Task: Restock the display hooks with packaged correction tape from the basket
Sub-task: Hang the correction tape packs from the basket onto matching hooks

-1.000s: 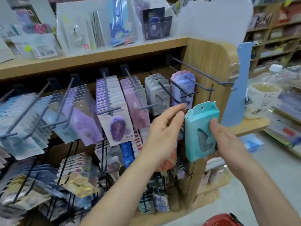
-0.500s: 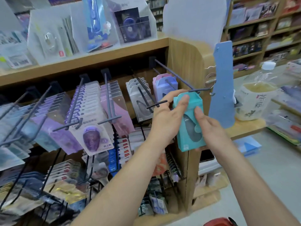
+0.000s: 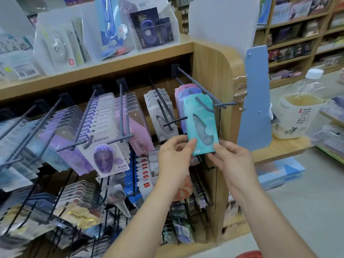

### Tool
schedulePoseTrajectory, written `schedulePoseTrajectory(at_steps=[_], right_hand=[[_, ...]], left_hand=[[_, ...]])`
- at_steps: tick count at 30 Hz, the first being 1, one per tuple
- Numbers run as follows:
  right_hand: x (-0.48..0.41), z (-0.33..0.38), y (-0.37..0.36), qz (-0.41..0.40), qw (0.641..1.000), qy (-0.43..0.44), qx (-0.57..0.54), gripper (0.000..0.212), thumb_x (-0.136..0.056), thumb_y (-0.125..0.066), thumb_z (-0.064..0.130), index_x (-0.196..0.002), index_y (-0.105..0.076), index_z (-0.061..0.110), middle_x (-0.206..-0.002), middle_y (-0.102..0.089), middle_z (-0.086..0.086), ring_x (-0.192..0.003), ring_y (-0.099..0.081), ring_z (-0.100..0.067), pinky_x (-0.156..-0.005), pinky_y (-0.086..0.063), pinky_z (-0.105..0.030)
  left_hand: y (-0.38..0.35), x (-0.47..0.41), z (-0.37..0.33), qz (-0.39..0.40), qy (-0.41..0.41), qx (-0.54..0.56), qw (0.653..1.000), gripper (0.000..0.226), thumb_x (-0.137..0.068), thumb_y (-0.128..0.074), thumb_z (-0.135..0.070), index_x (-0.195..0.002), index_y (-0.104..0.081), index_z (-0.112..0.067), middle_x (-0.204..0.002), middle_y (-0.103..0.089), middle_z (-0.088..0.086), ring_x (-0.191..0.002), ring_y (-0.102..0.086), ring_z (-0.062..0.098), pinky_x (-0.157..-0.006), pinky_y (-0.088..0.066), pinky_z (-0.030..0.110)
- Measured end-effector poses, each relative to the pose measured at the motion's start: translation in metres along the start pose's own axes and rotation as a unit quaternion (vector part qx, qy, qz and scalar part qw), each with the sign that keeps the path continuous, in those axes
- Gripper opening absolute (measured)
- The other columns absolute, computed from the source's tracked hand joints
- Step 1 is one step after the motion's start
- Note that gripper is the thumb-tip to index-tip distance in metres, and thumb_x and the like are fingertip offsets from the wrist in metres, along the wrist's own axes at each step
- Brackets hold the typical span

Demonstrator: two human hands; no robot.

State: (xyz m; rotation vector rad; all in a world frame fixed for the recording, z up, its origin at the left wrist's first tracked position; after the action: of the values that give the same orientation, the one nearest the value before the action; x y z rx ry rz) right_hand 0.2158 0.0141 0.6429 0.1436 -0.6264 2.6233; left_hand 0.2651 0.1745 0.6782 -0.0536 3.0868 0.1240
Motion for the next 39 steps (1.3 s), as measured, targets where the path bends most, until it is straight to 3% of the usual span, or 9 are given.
schedulePoseTrajectory(at_steps=[5, 11, 13, 17, 19, 23, 27, 31, 39], right_hand=[[0.007, 0.001, 0.018, -0.022, 0.995, 0.003, 0.097, 0.014, -0.097, -0.059, 0.008, -0.105, -0.069, 0.012, -0.1, -0.074, -0.008, -0.093, -0.073, -0.018, -0.079, -0.06, -0.027], [0.024, -0.004, 0.047, -0.03, 0.975, 0.004, 0.219, 0.017, -0.096, -0.058, 0.006, -0.098, -0.074, 0.013, -0.094, -0.075, -0.01, -0.085, -0.071, -0.023, -0.066, -0.056, -0.026], [0.034, -0.009, 0.064, -0.04, 0.968, 0.002, 0.247, 0.017, -0.096, -0.059, 0.005, -0.097, -0.074, 0.013, -0.092, -0.075, -0.012, -0.082, -0.07, -0.022, -0.067, -0.054, -0.028], [0.062, -0.02, 0.117, -0.078, 0.936, -0.007, 0.342, 0.018, -0.094, -0.063, 0.008, -0.095, -0.073, 0.023, -0.089, -0.075, -0.004, -0.08, -0.071, -0.018, -0.072, -0.055, -0.029], [0.081, -0.029, 0.152, -0.098, 0.907, -0.012, 0.41, 0.02, -0.093, -0.065, 0.012, -0.091, -0.072, 0.031, -0.086, -0.074, 0.004, -0.081, -0.071, -0.018, -0.078, -0.054, -0.032], [0.133, -0.064, 0.227, -0.125, 0.838, -0.074, 0.526, 0.016, -0.094, -0.063, 0.019, -0.097, -0.067, 0.034, -0.092, -0.07, 0.011, -0.081, -0.066, -0.002, -0.07, -0.045, -0.011], [0.194, -0.118, 0.313, -0.163, 0.78, -0.169, 0.58, 0.022, -0.095, -0.062, 0.023, -0.116, -0.068, 0.026, -0.106, -0.074, 0.004, -0.093, -0.069, -0.012, -0.081, -0.048, -0.024], [0.254, -0.18, 0.389, -0.207, 0.779, -0.247, 0.538, 0.03, -0.095, -0.062, 0.019, -0.124, -0.066, 0.022, -0.112, -0.073, 0.001, -0.102, -0.068, -0.02, -0.089, -0.051, -0.033], [0.3, -0.347, 0.525, -0.252, 0.803, -0.335, 0.424, 0.044, -0.095, -0.061, 0.02, -0.139, -0.054, 0.022, -0.121, -0.067, 0.0, -0.11, -0.064, -0.021, -0.091, -0.047, -0.029]], left_hand=[[0.001, -0.047, 0.011, -0.054, -0.015, -0.073, 0.996, 0.011, -0.087, -0.074, -0.026, -0.094, -0.068, -0.02, -0.079, -0.07, -0.005, -0.072, -0.067, 0.01, -0.075, -0.059, 0.031], [0.011, -0.048, 0.036, -0.034, -0.018, -0.12, 0.992, 0.036, -0.089, -0.071, -0.033, -0.119, -0.067, -0.014, -0.099, -0.069, -0.009, -0.089, -0.064, -0.002, -0.086, -0.052, 0.018], [0.014, -0.028, 0.046, -0.003, -0.031, -0.115, 0.993, 0.022, -0.093, -0.065, -0.029, -0.113, -0.067, -0.02, -0.098, -0.068, -0.015, -0.085, -0.06, -0.012, -0.076, -0.045, 0.005], [-0.013, 0.021, 0.07, 0.139, -0.043, -0.117, 0.982, 0.018, -0.099, -0.056, -0.024, -0.095, -0.069, -0.036, -0.088, -0.07, -0.017, -0.082, -0.064, -0.002, -0.073, -0.052, 0.022], [-0.035, 0.048, 0.085, 0.215, -0.041, -0.145, 0.965, 0.021, -0.098, -0.057, -0.02, -0.094, -0.069, -0.037, -0.083, -0.071, -0.015, -0.079, -0.065, 0.0, -0.069, -0.052, 0.018], [-0.081, 0.111, 0.114, 0.337, -0.109, -0.202, 0.913, 0.022, -0.091, -0.063, -0.006, -0.099, -0.076, -0.021, -0.087, -0.07, -0.019, -0.083, -0.061, -0.011, -0.072, -0.042, 0.003], [-0.126, 0.172, 0.176, 0.441, -0.129, -0.251, 0.852, 0.026, -0.085, -0.065, 0.003, -0.093, -0.078, -0.018, -0.088, -0.068, -0.017, -0.084, -0.063, -0.003, -0.076, -0.044, 0.005], [-0.163, 0.235, 0.256, 0.518, -0.096, -0.298, 0.796, 0.029, -0.084, -0.061, 0.006, -0.093, -0.077, -0.017, -0.09, -0.069, -0.013, -0.082, -0.056, -0.014, -0.075, -0.036, -0.002], [-0.209, 0.327, 0.474, 0.549, 0.111, -0.411, 0.719, 0.037, -0.094, -0.051, -0.003, -0.127, -0.063, -0.015, -0.125, -0.065, 0.0, -0.115, -0.06, 0.016, -0.082, -0.036, 0.015]])
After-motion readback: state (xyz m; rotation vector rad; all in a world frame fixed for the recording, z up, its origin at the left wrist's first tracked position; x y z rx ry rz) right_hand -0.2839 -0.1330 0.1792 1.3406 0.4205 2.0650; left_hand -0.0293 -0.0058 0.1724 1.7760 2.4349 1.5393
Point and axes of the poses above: each hand's wrist, its own x-axis away from the middle knuckle, its own y-axis out of the back of the hand, z = x × y, the point moved 10 cm from there along -x, towards the middle knuckle
